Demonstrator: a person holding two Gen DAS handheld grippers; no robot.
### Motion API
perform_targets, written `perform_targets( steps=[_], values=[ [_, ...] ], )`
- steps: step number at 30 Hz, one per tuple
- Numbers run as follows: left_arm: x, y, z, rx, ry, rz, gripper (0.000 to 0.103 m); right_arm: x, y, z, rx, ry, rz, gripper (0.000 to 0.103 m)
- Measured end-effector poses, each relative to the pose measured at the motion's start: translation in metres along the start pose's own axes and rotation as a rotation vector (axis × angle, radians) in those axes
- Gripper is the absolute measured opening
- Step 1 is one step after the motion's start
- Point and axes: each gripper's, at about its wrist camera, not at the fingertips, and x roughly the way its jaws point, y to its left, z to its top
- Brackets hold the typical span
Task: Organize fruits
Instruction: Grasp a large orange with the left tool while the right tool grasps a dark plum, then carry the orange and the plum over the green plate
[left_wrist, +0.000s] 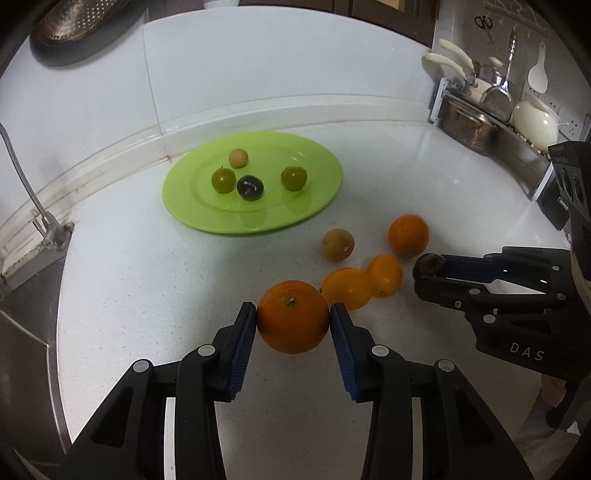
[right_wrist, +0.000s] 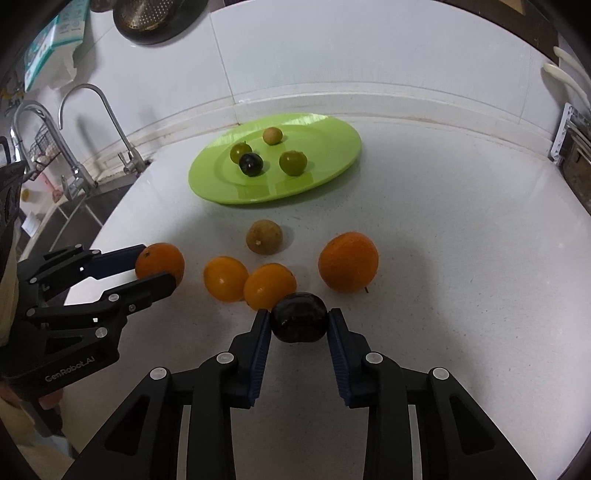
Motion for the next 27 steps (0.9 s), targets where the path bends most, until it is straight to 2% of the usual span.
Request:
perform_targets(
  steps=[13, 27],
  values=[
    [-0.027, 0.002, 0.016, -0.003, -0.088, 0.007, 0.041, -0.021, 0.009, 0.020, -0.025, -0.087, 0.031, 0.032],
    [-0.034, 0.011, 0.040, 0.002, -0.156, 0.047, 0.041, -0.030, 0.016, 0.052, -0.057, -0.176, 0.047, 0.032]
  ],
)
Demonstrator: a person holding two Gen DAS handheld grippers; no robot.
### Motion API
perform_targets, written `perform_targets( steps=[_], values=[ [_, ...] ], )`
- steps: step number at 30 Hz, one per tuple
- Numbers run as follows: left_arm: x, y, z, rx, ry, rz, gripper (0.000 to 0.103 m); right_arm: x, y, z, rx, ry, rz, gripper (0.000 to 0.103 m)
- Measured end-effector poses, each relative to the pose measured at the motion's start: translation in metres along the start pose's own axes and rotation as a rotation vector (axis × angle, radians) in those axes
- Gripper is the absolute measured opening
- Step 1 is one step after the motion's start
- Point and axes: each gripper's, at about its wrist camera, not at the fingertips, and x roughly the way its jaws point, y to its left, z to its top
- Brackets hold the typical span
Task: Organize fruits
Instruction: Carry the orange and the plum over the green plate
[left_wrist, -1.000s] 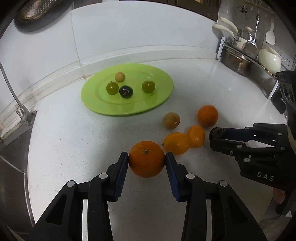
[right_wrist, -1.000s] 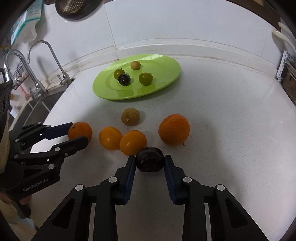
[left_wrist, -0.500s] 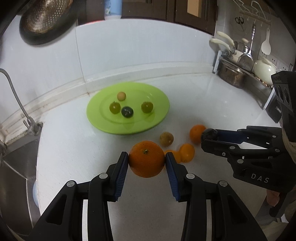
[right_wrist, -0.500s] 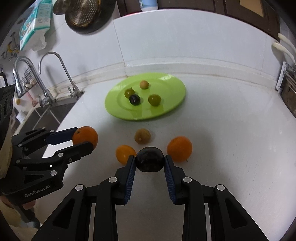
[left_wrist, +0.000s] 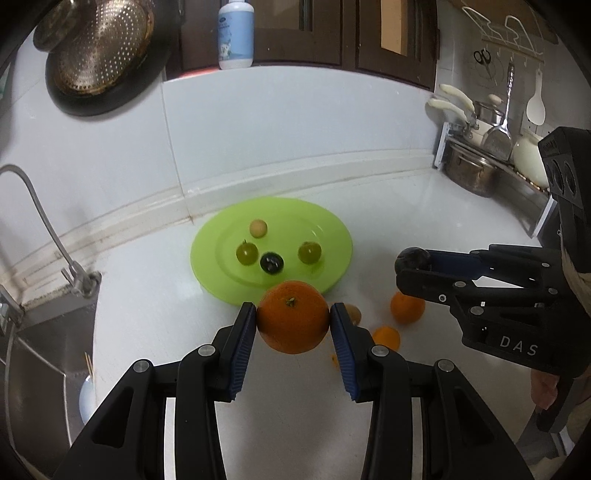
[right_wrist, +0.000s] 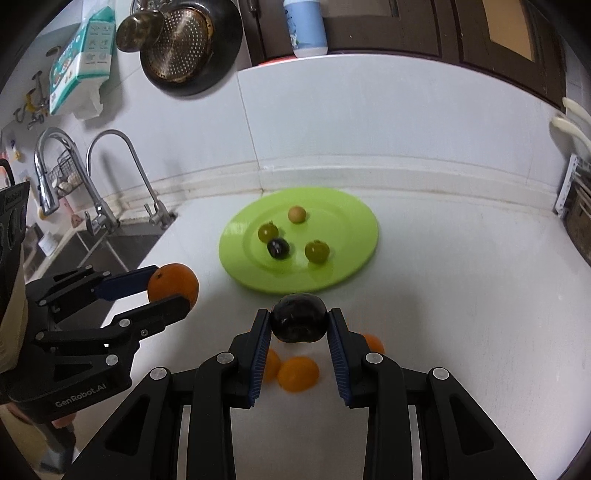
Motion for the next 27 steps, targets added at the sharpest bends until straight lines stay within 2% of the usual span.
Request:
perform_targets(
  steps=[9, 27],
  values=[
    [0.003, 0.011, 0.023, 0.000, -0.039, 0.014, 0.041, 0.007, 0.003, 0.028, -0.030, -0.038, 0.025, 0.032],
    [0.043, 0.045, 0.070, -0.034, -0.023, 0.021, 0.041, 0.044, 0.002, 0.086, -0.087, -0.052, 0.017, 0.032]
  ],
)
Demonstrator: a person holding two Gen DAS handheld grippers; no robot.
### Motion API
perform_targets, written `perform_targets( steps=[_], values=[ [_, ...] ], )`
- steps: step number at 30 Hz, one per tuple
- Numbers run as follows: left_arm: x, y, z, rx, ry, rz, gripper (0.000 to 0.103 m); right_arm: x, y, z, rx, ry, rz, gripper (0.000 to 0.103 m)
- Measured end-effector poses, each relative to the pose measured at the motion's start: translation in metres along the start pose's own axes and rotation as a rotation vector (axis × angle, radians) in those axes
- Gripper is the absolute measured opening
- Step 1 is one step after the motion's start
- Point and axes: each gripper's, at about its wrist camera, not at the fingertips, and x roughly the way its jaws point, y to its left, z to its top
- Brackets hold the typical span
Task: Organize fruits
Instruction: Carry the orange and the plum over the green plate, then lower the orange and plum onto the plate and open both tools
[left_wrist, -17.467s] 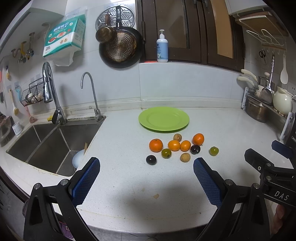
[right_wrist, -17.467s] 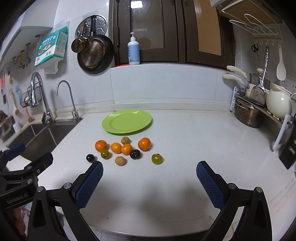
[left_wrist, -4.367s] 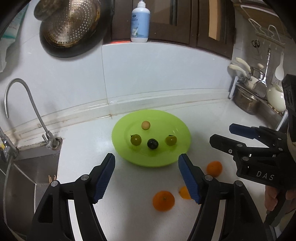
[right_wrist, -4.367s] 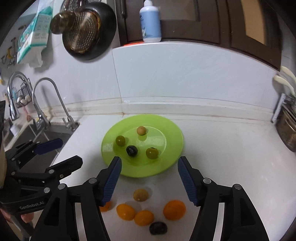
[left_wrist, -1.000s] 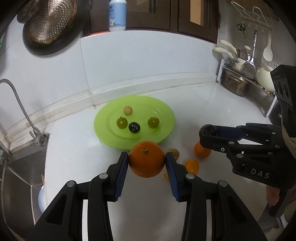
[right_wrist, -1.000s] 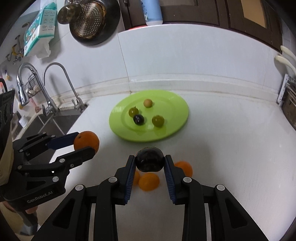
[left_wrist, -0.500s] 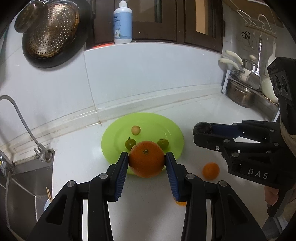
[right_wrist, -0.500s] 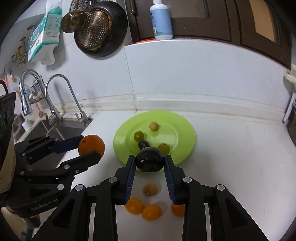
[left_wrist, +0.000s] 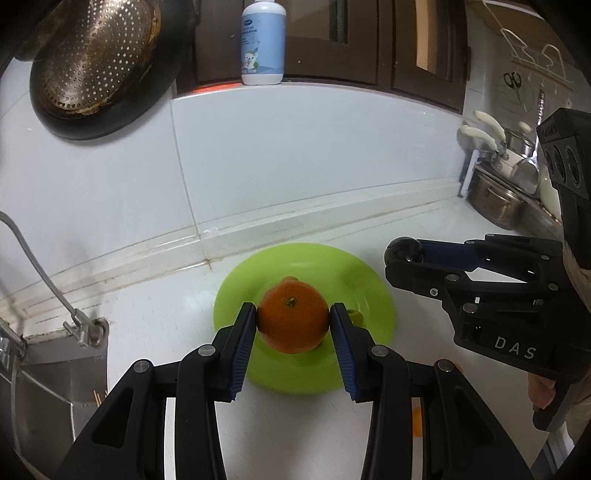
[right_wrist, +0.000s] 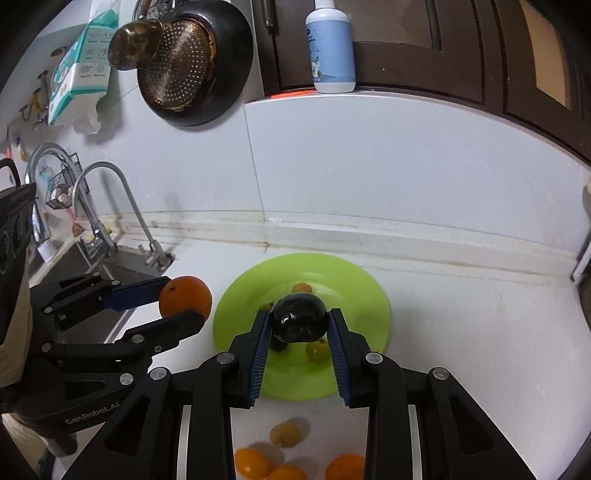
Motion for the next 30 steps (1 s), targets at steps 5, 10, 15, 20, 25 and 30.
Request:
perform_targets(
  steps=[5, 10, 15, 20, 25, 30],
  values=[
    [0.023, 0.012, 0.009, -0.018, 0.031, -0.005, 0.041, 0.020, -0.003, 0.011, -0.012, 0.024, -0.006, 0.032],
    [0.047, 0.021, 0.015, -0.024, 0.059, -0.003, 0.041, 0.044, -0.007, 0.019, -0.025, 0.059, -0.010, 0.032],
    [0.075, 0.026, 0.020, -0.018, 0.093, 0.015, 0.041, 0.072, -0.015, 0.025, -0.019, 0.105, -0.003, 0.032],
    [0.099, 0.031, 0.021, -0.029, 0.128, 0.017, 0.041, 0.100, -0.024, 0.027, -0.007, 0.158, -0.003, 0.032],
    [0.118, 0.033, 0.022, -0.040, 0.166, 0.011, 0.041, 0.124, -0.033, 0.026, 0.014, 0.212, 0.000, 0.032],
    [0.137, 0.035, 0.018, -0.040, 0.206, 0.016, 0.041, 0.142, -0.039, 0.025, 0.025, 0.257, 0.005, 0.032]
  ],
)
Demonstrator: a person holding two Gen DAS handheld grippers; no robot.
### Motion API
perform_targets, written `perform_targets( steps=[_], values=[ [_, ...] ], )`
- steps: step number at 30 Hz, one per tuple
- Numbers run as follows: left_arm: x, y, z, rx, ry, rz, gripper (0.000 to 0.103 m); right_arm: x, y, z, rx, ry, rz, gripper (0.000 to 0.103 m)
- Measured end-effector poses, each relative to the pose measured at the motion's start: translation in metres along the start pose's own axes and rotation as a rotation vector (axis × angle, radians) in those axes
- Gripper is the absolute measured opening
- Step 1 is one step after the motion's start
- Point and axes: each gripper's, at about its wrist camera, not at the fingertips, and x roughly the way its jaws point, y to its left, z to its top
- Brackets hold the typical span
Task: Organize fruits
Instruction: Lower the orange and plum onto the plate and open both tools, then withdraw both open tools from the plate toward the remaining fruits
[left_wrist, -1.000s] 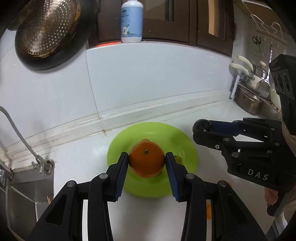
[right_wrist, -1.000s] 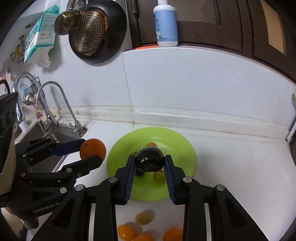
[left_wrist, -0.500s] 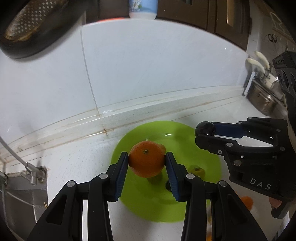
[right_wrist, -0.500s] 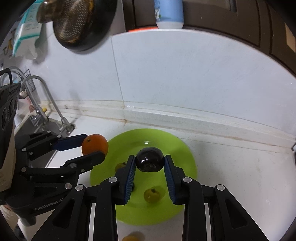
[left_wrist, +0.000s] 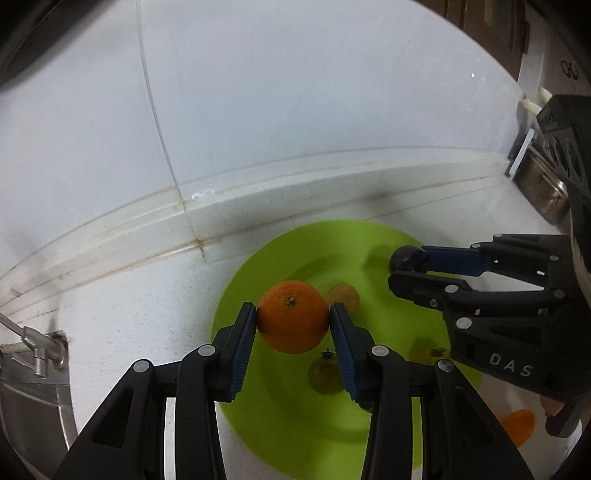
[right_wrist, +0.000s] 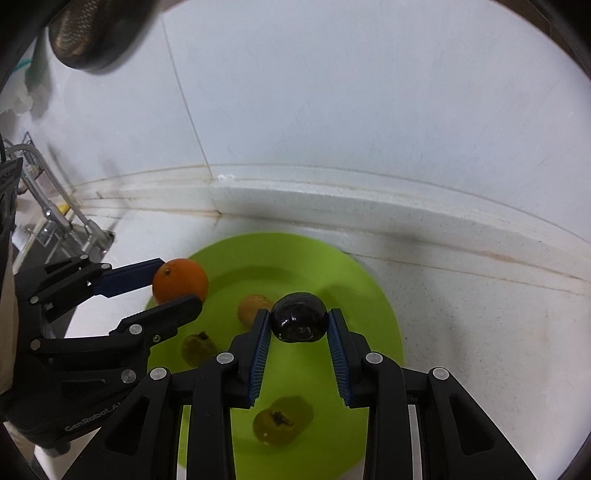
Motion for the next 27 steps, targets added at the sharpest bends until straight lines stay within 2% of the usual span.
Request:
perform_targets(
  steps=[11, 12, 13, 16, 27],
  values=[
    [0.013, 0.001, 0.001, -0.010, 0.033, 0.009, 0.041, 0.017, -0.006, 0.000, 0.009, 0.046, 0.013, 0.032],
    [0.013, 0.000, 0.001, -0.011, 0.033, 0.011, 0.041, 0.018, -0.006, 0.000, 0.008, 0.049, 0.008, 0.033],
    [0.012, 0.000, 0.001, -0.011, 0.028, 0.011, 0.046, 0.018, -0.006, 0.001, 0.008, 0.051, 0.004, 0.033],
    [0.004, 0.000, 0.000, -0.011, 0.005, 0.024, 0.051, 0.017, -0.006, 0.001, 0.013, 0.049, -0.007, 0.039],
    [-0.048, -0.008, -0.007, -0.009, -0.082, 0.052, 0.058, -0.022, -0.002, -0.007, 0.027, -0.025, 0.003, 0.039]
  ],
)
